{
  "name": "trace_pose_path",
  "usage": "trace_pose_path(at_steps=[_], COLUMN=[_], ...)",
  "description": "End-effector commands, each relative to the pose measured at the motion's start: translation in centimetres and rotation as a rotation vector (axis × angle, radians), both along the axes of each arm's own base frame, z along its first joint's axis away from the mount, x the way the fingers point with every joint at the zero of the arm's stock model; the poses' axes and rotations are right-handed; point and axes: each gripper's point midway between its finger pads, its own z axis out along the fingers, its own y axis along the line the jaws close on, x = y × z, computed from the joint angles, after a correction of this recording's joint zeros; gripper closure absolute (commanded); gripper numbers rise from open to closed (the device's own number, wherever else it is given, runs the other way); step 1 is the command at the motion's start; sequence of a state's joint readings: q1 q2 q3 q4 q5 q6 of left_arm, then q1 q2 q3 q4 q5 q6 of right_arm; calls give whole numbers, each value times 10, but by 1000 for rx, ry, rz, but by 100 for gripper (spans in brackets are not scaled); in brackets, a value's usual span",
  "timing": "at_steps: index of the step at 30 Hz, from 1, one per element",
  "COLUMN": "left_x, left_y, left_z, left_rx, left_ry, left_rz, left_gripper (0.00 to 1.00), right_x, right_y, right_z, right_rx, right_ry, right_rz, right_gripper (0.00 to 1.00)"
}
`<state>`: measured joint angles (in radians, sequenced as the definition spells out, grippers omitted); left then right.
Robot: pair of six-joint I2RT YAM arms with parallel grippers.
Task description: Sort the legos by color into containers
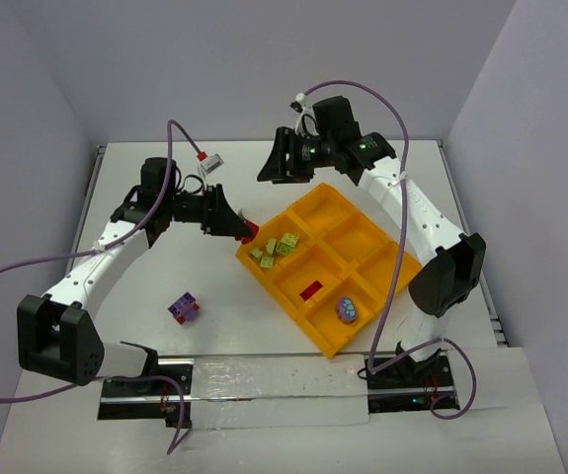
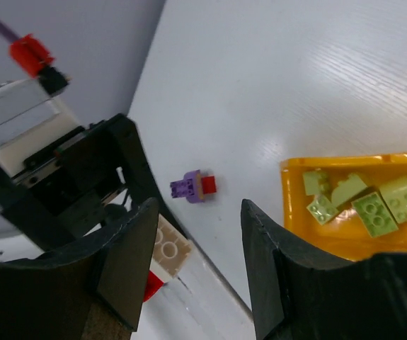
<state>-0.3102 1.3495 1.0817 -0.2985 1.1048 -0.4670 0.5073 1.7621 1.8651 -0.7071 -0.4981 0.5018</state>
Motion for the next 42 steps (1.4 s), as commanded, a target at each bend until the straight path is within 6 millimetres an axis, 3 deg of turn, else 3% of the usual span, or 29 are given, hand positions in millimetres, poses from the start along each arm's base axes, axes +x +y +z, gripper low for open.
trace_pose_path(at_steps=[1,6,12,16,34,36,42], left_x=[-11,-12,-13,-12,-14,-14,-13], left_y=[-2,-2,-1,-1,0,0,0], left_z=[26,28,30,27,28,27,26], left_rx=[-108,-121,-135,-131,-133,-131,-127], left_ry=[-93,-95,-92,-85,-87,-82,-79], left_rz=[-140,-172,-192,-187,-177,-178,-187], left_gripper=[100,100,100,100,100,100,100], right_x=[-11,-44,-58,-79,-98,-97,-102], right_y=[10,7,5,7,29,30,30], right_z=[48,48,28,24,-23,-28,-24], right_rx=[173,259,274,315,331,335,364], right_ry=[-129,-111,-54,-32,139,158,159], right_rz=[210,394,469,591,709,712,745], right_gripper=[43,39,37,33,32,33,57])
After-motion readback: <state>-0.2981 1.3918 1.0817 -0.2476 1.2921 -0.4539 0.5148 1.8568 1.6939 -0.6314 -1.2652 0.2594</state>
